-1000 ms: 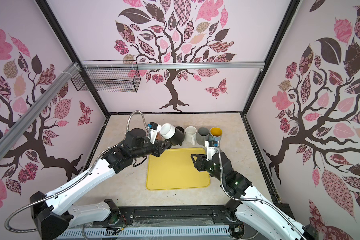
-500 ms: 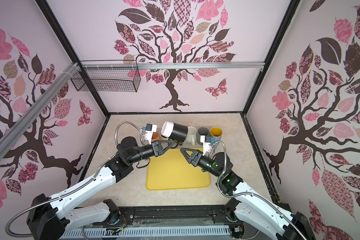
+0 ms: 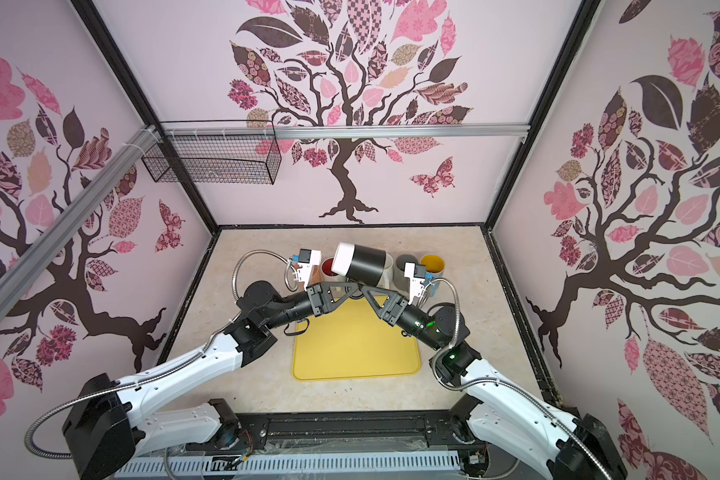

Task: Turn the mug right side up
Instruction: 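Lift the black mug with the left gripper, turning its opening toward the right gripper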

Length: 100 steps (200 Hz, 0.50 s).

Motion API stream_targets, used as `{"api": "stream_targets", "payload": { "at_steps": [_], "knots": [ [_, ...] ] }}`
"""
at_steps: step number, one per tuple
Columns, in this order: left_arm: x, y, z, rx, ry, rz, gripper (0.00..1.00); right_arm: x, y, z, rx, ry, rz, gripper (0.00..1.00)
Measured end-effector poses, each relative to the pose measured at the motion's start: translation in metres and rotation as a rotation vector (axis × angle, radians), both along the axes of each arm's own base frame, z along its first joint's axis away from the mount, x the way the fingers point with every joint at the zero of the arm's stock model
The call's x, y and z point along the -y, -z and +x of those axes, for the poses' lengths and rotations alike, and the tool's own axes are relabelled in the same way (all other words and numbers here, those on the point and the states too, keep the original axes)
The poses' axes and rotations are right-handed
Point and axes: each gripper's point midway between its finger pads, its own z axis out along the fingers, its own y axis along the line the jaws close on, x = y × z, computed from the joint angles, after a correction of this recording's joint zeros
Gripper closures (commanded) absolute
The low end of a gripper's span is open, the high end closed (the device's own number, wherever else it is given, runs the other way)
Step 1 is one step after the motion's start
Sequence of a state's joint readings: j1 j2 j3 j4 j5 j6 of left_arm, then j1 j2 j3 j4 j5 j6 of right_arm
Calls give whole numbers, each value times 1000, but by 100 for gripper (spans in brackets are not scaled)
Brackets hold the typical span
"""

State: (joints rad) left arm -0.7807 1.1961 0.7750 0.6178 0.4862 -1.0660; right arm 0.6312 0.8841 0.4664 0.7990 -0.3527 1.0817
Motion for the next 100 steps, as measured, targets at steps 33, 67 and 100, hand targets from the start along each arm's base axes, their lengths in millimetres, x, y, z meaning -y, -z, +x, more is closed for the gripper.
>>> {"api": "stream_targets", "payload": {
  "at_steps": [33,67,100],
  "knots": [
    [1,-2,2,6,-31,-18,100,0,-4,4,-3,-24,30,64],
    [2,-2,2,11,-48,-34,100,0,-7,4,-2,-36,52,64],
    [4,-2,2,15,-57,-33,100,-2,-9,5,-3,-45,52,65]
  ]
}}
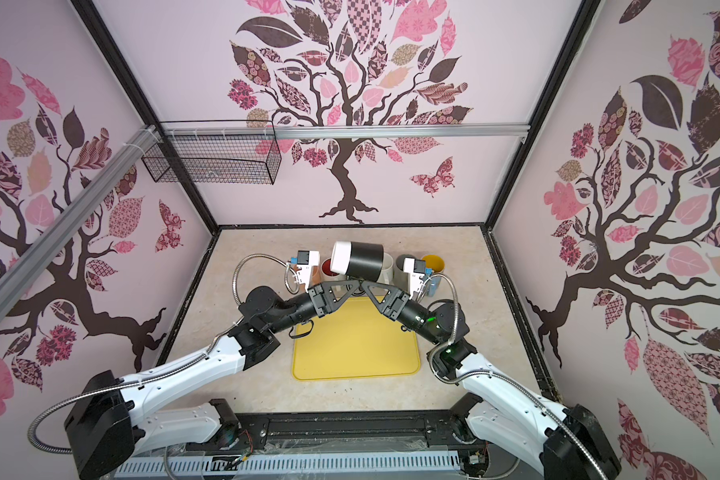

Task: Turn the mug right side up
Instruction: 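Close the right gripper on the black mug's rim and open the left gripper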

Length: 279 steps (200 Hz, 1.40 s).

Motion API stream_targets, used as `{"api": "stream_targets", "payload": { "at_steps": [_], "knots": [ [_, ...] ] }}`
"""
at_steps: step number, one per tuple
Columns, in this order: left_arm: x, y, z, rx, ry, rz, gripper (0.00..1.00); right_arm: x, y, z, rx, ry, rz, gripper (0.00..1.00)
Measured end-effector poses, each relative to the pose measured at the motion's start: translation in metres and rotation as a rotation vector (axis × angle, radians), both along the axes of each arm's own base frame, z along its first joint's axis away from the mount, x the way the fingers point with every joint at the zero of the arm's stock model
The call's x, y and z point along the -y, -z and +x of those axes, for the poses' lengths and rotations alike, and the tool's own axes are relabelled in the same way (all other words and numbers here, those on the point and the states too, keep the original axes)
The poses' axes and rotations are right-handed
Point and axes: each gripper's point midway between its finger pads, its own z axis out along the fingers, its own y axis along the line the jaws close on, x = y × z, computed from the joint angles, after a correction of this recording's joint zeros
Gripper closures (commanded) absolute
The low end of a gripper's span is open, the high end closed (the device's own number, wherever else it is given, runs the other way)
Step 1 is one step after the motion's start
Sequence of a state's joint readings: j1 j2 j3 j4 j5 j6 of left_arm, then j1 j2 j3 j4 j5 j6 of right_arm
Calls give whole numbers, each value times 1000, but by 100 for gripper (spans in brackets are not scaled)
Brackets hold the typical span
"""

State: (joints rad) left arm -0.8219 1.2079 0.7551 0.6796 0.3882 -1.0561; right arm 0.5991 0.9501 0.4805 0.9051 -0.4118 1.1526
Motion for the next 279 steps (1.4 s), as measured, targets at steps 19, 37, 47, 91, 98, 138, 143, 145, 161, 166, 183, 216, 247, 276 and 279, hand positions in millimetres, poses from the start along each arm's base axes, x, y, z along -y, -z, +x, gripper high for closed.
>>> {"api": "stream_targets", "payload": {
  "at_steps": [19,37,47,91,98,138,143,145,161,166,183,216,247,276,279],
  "knots": [
    [1,1,2,1,-8,3,100,-3,1,3,-8,-5,-8,65],
    [2,6,3,-5,-10,15,100,-5,5,4,-19,-8,-17,65],
    [3,9,4,-11,-11,23,100,-6,8,5,-27,-12,-23,66],
    [5,15,8,-8,-26,44,100,-12,12,8,-50,-37,-36,76],
    [5,16,9,-6,-31,46,100,-12,12,9,-54,-38,-35,83],
    [6,20,13,14,-48,60,100,-12,15,12,-86,-45,-30,100],
    [6,20,13,14,-48,63,100,-12,15,12,-86,-44,-32,100],
    [6,21,14,15,-49,64,100,-12,15,12,-87,-44,-34,100],
    [5,25,15,9,-58,88,89,-14,19,13,-98,-46,-53,100],
    [4,27,15,8,-61,99,77,-14,21,13,-101,-48,-60,100],
    [1,30,12,12,-55,137,44,-19,27,16,-116,-51,-105,100],
    [-6,33,0,32,-25,231,26,-25,41,16,-122,-65,-192,100],
    [-30,62,-2,-4,-79,398,20,-23,38,26,-105,-13,-247,100],
    [-67,71,-8,9,-180,523,17,-24,27,32,-79,5,-282,100],
    [-73,70,-9,16,-195,535,17,-25,27,33,-79,5,-289,100]
  ]
}}
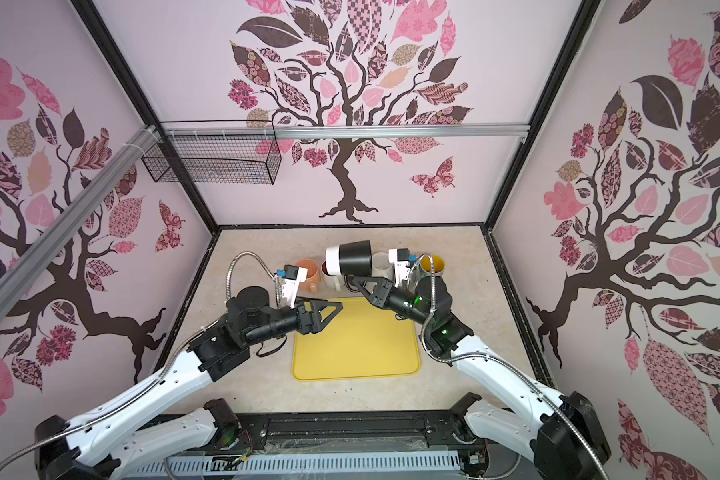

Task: Turn the mug right side up
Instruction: 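Close the right gripper on the black mug's rim and open the left gripper, then carry the black mug with the right gripper past the pink mug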

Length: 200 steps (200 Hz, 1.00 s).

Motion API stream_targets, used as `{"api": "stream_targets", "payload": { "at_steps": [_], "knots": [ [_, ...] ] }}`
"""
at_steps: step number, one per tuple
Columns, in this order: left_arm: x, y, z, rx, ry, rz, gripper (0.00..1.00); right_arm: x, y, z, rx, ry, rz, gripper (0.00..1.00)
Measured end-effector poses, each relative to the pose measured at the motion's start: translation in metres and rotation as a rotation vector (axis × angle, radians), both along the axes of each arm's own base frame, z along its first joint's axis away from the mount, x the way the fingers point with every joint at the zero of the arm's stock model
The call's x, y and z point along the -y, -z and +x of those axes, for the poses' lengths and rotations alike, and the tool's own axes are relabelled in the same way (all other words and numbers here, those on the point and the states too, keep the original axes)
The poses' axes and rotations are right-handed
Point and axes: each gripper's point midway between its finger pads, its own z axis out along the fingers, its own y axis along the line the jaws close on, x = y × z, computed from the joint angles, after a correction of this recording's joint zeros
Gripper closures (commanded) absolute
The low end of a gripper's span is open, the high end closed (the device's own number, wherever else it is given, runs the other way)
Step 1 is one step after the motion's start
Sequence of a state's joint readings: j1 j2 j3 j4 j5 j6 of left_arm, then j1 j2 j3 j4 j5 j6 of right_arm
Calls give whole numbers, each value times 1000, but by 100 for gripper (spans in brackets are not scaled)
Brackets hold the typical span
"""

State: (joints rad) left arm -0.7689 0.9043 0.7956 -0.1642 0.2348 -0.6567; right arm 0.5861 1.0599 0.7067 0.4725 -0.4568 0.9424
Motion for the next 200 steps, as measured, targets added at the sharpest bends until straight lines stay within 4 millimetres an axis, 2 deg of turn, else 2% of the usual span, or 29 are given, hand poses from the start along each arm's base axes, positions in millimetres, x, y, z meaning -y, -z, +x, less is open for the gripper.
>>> {"api": "stream_targets", "payload": {
  "at_steps": [23,51,84,96,111,138,154,171,200],
  "knots": [
    [-41,4,1,13,-136,83,17,-6,0,10,-12,9,-71,100],
    [-94,28,9,-54,-357,257,17,-19,2,22,-1,83,-233,100],
    [-134,66,7,-153,-507,463,12,-58,-3,24,68,115,-443,100],
    [-141,69,3,-162,-524,480,11,-74,-4,28,90,126,-517,100],
    [-148,62,-4,-141,-538,434,10,-94,-3,37,115,145,-594,100],
    [-161,49,-18,-114,-564,347,11,-124,14,64,120,179,-731,100],
    [-165,45,-23,-109,-570,315,11,-137,32,80,111,193,-813,100],
    [-165,53,-28,-121,-559,296,11,-148,52,92,106,201,-882,100],
    [-165,66,-37,-144,-539,267,11,-168,83,97,106,174,-981,100]
  ]
}}
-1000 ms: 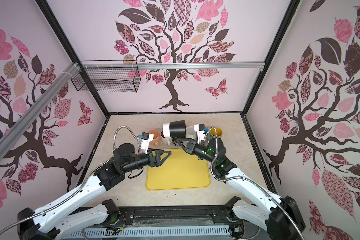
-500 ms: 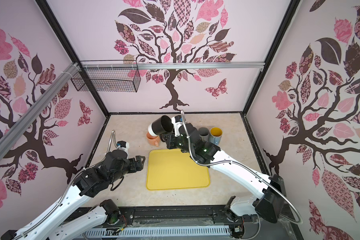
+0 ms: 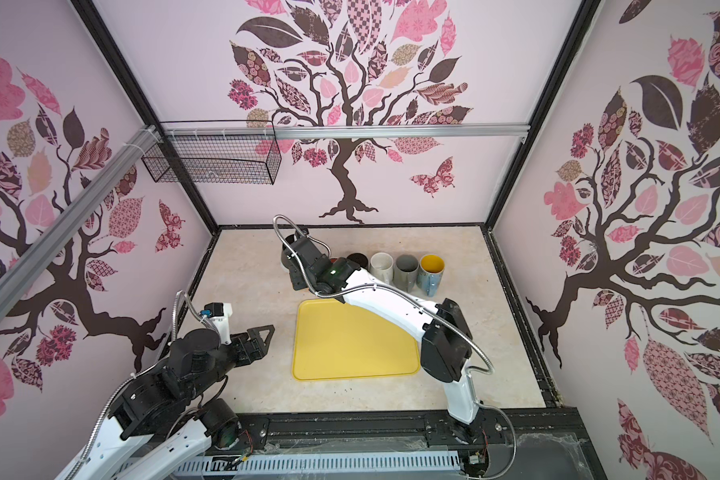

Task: Turn the mug right side up
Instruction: 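Carry the black mug with the right gripper past the pink mug, then lower the black mug upright at the row's end and open the right gripper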

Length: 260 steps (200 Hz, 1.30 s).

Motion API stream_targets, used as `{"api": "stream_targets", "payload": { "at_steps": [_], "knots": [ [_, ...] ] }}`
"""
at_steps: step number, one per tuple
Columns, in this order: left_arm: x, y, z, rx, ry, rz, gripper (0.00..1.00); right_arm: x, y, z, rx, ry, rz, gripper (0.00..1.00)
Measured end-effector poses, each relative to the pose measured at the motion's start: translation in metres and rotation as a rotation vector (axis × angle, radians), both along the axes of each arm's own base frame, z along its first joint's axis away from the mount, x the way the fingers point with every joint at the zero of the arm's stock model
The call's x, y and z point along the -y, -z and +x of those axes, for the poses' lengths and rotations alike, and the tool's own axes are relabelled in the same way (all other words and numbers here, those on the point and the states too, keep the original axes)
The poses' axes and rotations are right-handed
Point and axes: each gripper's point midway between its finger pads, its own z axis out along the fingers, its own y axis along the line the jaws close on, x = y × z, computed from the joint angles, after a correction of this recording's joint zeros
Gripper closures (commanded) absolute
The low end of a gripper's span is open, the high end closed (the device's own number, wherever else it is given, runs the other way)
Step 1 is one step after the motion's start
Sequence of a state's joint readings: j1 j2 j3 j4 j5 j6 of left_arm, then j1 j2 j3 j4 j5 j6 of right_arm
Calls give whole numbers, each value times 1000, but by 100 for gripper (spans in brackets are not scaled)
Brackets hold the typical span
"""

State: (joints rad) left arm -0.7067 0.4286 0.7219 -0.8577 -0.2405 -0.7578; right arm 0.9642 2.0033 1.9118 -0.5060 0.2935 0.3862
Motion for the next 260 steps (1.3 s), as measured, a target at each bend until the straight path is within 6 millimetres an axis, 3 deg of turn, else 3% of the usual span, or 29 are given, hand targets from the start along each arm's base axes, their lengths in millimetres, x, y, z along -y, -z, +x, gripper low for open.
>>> {"api": "stream_targets", "payload": {
  "at_steps": [27,62,115,214,260],
  "knots": [
    [-1,1,-5,7,6,-28,12,-26,15,-2,-5,-37,-38,100],
    [-4,-3,-9,25,5,-54,12,-43,26,-5,-10,-64,-60,100],
    [-4,-2,-13,20,12,-69,13,-67,43,9,-21,-69,-73,100],
    [-7,0,-19,5,6,-97,15,-77,107,17,-82,-70,-172,100],
    [-8,1,-20,8,4,-101,15,-75,124,19,-86,-68,-212,100]
  ]
}}
